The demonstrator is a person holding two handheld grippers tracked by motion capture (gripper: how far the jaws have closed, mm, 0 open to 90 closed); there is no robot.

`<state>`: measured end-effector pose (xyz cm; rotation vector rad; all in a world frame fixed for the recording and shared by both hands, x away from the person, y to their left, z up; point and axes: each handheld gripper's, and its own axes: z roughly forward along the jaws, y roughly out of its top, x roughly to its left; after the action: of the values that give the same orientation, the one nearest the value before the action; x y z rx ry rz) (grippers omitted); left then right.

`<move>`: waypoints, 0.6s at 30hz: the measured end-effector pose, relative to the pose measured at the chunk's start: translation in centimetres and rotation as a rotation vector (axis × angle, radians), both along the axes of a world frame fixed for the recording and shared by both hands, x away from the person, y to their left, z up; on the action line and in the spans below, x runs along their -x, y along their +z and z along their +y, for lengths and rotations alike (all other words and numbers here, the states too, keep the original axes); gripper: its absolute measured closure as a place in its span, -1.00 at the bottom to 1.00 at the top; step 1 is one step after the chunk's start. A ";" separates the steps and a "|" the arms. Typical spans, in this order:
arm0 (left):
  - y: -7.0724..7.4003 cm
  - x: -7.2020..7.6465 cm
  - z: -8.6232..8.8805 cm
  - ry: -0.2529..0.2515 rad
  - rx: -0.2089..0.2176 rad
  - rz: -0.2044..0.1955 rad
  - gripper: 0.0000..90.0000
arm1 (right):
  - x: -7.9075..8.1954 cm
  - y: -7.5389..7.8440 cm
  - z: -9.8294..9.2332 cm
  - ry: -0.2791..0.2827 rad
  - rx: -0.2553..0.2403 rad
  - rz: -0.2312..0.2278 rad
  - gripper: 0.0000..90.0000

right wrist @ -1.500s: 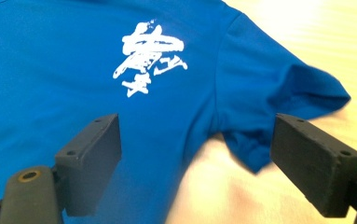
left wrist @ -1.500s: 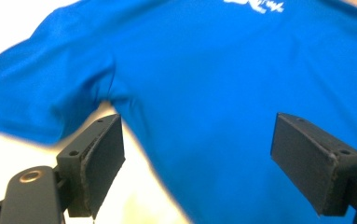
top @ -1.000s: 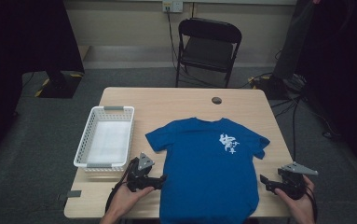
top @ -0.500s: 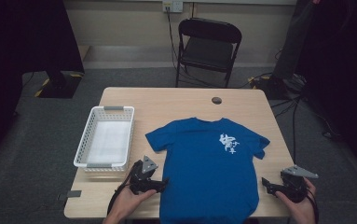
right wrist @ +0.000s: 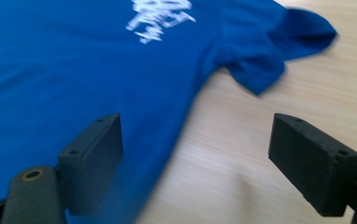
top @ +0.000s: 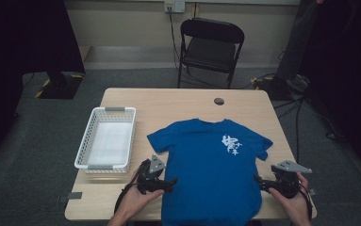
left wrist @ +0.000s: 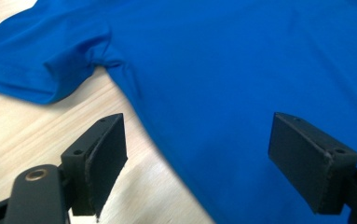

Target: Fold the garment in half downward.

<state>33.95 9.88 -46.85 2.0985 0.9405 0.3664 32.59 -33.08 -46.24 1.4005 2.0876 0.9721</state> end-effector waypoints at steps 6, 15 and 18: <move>0.3 -0.2 -1.8 -0.056 -0.005 -0.027 -0.58 | -1.0 1.0 2.8 0.059 -0.017 -0.022 -0.63; -1.0 -1.8 -3.7 -0.059 0.000 0.011 -0.57 | -3.7 -0.1 6.1 0.100 -0.006 0.010 -0.63; -2.0 -1.4 -4.1 -0.091 -0.041 0.027 -0.56 | -4.3 -1.2 6.7 0.109 0.015 0.038 -0.63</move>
<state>35.36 5.74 -48.85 2.1800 0.8559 0.3136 36.89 -26.38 -47.43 1.3192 2.2144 0.9767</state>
